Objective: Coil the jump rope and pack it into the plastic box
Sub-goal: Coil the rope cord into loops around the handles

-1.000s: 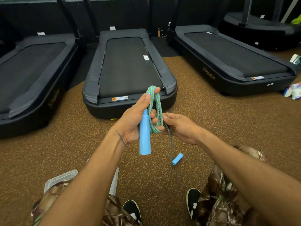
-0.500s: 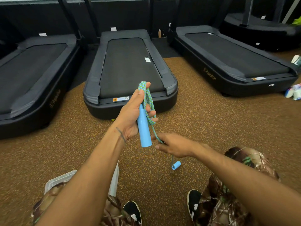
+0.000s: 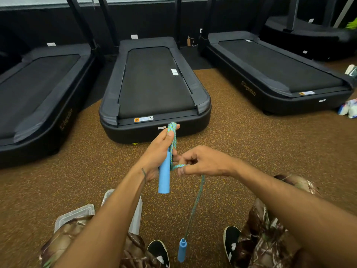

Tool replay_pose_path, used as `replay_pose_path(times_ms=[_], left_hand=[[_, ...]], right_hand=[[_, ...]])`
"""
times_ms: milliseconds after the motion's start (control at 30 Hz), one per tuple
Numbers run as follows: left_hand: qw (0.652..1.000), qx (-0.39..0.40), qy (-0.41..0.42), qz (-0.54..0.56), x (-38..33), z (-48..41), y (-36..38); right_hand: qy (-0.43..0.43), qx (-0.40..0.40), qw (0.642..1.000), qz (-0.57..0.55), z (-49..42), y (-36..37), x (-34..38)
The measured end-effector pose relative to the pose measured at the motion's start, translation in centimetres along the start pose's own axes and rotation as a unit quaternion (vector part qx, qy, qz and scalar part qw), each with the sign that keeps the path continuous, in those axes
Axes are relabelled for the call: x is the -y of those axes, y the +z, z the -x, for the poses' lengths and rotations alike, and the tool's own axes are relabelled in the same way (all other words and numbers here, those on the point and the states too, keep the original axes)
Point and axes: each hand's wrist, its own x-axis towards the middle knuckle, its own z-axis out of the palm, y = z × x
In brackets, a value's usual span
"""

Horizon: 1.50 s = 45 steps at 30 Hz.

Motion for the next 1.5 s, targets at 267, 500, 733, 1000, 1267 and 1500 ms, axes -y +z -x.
replay_pose_path(times_ms=[267, 500, 733, 1000, 1267, 1500], left_hand=[[0.998, 0.044, -0.039, 0.006, 0.3, 0.6, 0.2], [0.993, 0.066, -0.096, 0.007, 0.2, 0.8, 0.5], [0.988, 0.08, -0.125, 0.041, 0.1, 0.9, 0.8], [0.981, 0.107, -0.15, 0.051, -0.2, 1.3, 1.2], [0.976, 0.116, -0.172, 0.06, -0.5, 1.6, 0.7], [0.975, 0.15, -0.156, 0.056, -0.5, 1.6, 0.4]], right_hand=[[-0.029, -0.047, 0.994, -0.096, -0.7, -1.4, 0.4], [-0.057, -0.155, 0.985, -0.059, -1.2, -2.3, 0.1], [-0.034, -0.224, 0.974, 0.007, -1.5, -3.4, -0.7], [0.015, -0.15, 0.986, -0.077, -1.8, -4.5, -1.7], [0.004, -0.102, 0.971, -0.216, -1.5, -4.5, -1.8], [0.021, -0.092, 0.967, -0.238, -1.4, -4.4, -2.0]])
